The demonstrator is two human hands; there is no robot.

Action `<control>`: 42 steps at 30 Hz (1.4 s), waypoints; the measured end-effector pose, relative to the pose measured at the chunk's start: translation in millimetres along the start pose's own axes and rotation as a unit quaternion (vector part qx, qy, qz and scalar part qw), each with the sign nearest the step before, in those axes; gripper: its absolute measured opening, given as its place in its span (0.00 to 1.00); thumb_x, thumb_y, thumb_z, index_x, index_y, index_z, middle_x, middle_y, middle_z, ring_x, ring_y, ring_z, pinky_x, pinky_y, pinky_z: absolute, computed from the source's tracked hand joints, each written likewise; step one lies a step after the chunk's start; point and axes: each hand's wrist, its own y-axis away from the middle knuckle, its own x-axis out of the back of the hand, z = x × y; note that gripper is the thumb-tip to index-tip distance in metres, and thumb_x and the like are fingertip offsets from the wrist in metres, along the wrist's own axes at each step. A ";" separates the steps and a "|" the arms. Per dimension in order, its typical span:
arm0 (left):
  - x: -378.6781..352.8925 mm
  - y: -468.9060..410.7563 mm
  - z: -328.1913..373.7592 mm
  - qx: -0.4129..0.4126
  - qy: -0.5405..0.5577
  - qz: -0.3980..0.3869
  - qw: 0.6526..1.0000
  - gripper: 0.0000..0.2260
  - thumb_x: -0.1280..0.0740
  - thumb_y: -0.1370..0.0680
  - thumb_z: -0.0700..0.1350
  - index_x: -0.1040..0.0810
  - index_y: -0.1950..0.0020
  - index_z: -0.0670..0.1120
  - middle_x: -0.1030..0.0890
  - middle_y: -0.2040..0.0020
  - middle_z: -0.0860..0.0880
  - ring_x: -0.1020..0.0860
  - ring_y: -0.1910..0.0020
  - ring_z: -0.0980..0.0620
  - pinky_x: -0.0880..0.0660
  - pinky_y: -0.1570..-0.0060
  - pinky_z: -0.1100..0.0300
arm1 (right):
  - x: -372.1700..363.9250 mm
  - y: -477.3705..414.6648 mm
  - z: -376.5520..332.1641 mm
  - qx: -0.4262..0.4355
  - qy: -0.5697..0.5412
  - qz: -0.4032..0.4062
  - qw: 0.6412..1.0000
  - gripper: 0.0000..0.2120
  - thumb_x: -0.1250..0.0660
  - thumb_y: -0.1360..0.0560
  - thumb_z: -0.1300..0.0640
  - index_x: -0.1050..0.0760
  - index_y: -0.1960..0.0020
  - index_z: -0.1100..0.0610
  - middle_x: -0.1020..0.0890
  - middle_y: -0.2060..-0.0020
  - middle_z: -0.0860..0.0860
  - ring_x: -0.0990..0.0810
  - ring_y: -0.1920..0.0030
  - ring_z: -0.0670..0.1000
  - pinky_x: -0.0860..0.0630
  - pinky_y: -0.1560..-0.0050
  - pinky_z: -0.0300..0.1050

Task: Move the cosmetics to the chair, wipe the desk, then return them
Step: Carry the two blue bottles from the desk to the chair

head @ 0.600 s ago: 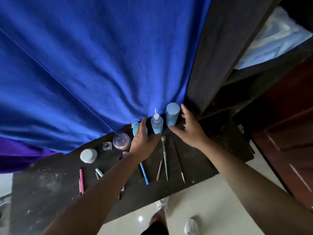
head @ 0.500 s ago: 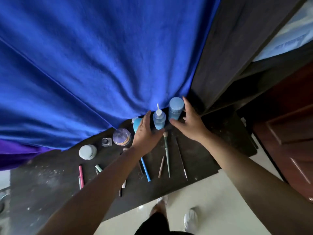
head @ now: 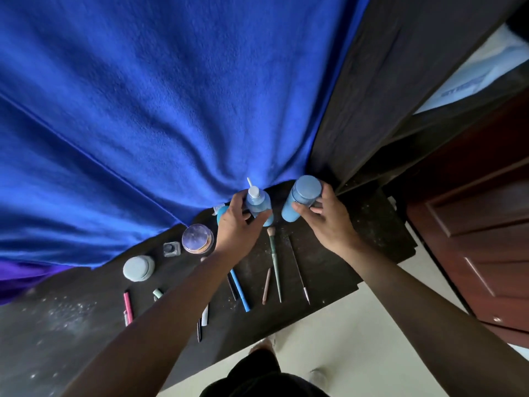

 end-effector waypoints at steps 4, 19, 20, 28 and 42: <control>8.6 25.3 28.7 -0.039 0.023 0.002 0.999 0.21 0.29 0.34 0.64 0.30 0.44 0.70 0.22 0.53 0.75 0.19 0.53 0.68 0.25 0.54 0.72 | 30.3 36.5 -11.3 0.022 -0.032 0.005 0.999 0.28 0.25 0.27 0.45 0.30 0.32 0.52 0.21 0.38 0.46 0.21 0.37 0.44 0.23 0.37 0.43; -172.1 254.0 204.1 -0.302 0.075 -0.211 0.927 0.22 0.23 0.27 0.47 0.24 0.36 0.47 0.17 0.47 0.55 0.18 0.49 0.59 0.21 0.46 0.59 | 258.6 367.0 33.4 0.058 -0.037 0.393 0.917 0.25 0.25 0.28 0.45 0.30 0.35 0.44 0.20 0.42 0.37 0.20 0.44 0.37 0.26 0.50 0.28; -194.6 280.9 217.3 -0.315 0.077 -0.233 0.917 0.21 0.23 0.27 0.47 0.23 0.37 0.47 0.16 0.48 0.53 0.17 0.50 0.58 0.20 0.47 0.58 | 276.7 401.4 43.2 0.052 -0.019 0.429 0.901 0.25 0.26 0.29 0.41 0.30 0.35 0.42 0.21 0.43 0.35 0.21 0.45 0.36 0.27 0.50 0.27; -352.2 492.5 282.0 -0.384 0.093 -0.376 0.838 0.17 0.23 0.28 0.47 0.21 0.41 0.55 0.16 0.52 0.61 0.18 0.53 0.63 0.25 0.55 0.73 | 383.6 640.3 123.4 -0.025 0.003 0.605 0.795 0.30 0.29 0.28 0.37 0.33 0.31 0.44 0.23 0.37 0.42 0.22 0.41 0.42 0.20 0.46 0.41; -625.0 669.8 360.5 -0.397 0.050 -0.593 0.699 0.27 0.26 0.33 0.61 0.24 0.37 0.54 0.18 0.45 0.61 0.18 0.47 0.56 0.19 0.51 0.57 | 554.9 808.3 257.6 -0.146 -0.045 0.713 0.684 0.27 0.28 0.28 0.37 0.31 0.33 0.43 0.21 0.41 0.37 0.21 0.41 0.42 0.21 0.47 0.37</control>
